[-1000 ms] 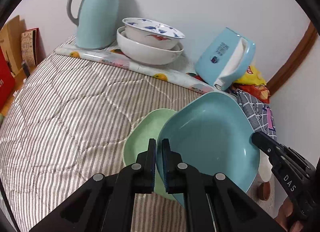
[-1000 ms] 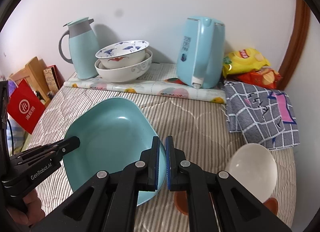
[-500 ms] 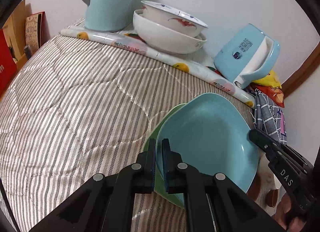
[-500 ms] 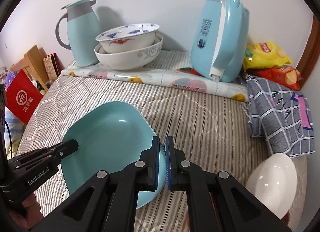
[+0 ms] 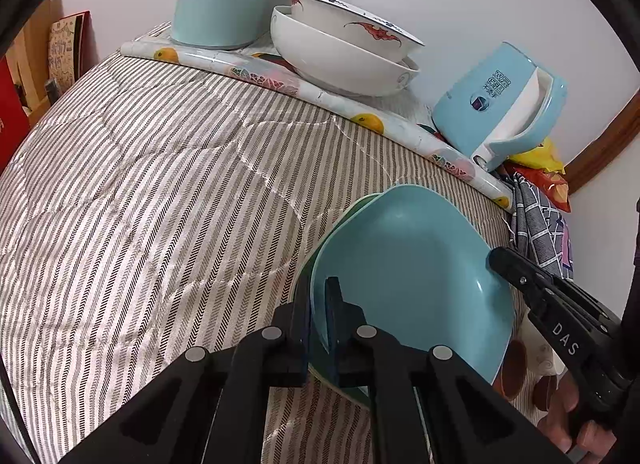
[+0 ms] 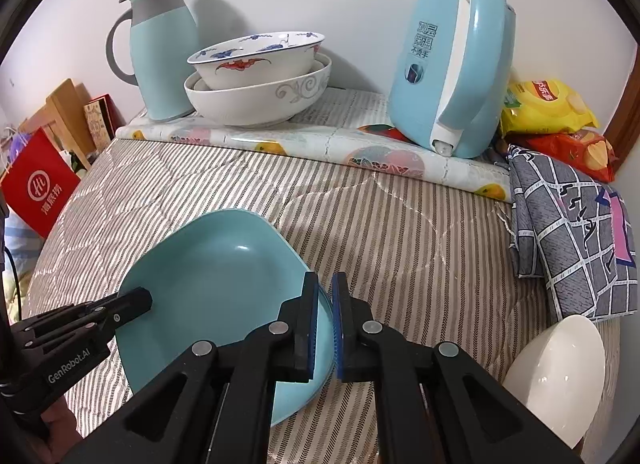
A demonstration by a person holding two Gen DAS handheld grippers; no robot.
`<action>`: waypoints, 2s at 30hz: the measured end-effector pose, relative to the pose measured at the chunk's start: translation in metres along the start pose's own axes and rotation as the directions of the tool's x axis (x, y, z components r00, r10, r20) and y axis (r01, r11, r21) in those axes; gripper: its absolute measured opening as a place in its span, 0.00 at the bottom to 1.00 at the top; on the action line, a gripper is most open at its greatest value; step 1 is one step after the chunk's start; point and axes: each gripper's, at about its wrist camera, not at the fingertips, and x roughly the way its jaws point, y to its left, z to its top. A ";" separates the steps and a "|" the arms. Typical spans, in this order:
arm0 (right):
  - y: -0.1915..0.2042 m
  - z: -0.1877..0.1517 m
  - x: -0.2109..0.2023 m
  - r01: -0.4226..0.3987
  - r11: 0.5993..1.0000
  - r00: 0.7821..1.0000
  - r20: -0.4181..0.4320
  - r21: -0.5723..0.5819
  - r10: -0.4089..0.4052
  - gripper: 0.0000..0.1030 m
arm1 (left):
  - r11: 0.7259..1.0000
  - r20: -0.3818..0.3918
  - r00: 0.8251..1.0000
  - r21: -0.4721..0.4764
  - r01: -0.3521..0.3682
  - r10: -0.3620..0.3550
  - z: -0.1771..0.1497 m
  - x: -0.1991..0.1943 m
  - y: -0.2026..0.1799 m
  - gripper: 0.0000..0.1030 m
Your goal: Organize plates and bowls
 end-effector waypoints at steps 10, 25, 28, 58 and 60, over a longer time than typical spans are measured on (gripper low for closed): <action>0.000 -0.002 0.000 -0.015 1.000 1.000 -0.006 0.005 0.015 0.09 | 1.000 -0.008 1.000 0.016 0.024 -0.024 -0.003 -0.008 -0.003 0.18; -0.011 -0.024 -0.050 0.003 0.999 0.998 0.055 0.038 -0.005 0.35 | 0.997 0.015 1.000 0.072 -0.011 0.010 -0.017 -0.032 -0.020 0.45; -0.017 -0.034 -0.070 0.014 0.998 0.996 0.087 0.060 -0.019 0.42 | 0.997 0.028 1.000 0.083 -0.009 0.007 -0.021 -0.040 -0.026 0.45; -0.180 -0.168 -0.177 0.139 0.910 0.978 0.093 0.392 -0.189 0.42 | 0.923 0.150 0.984 0.357 -0.146 0.098 -0.089 -0.066 -0.168 0.45; -0.186 -0.173 -0.176 0.139 0.908 0.979 0.085 0.396 -0.187 0.42 | 0.920 0.139 0.985 0.361 -0.149 0.105 -0.091 -0.061 -0.171 0.45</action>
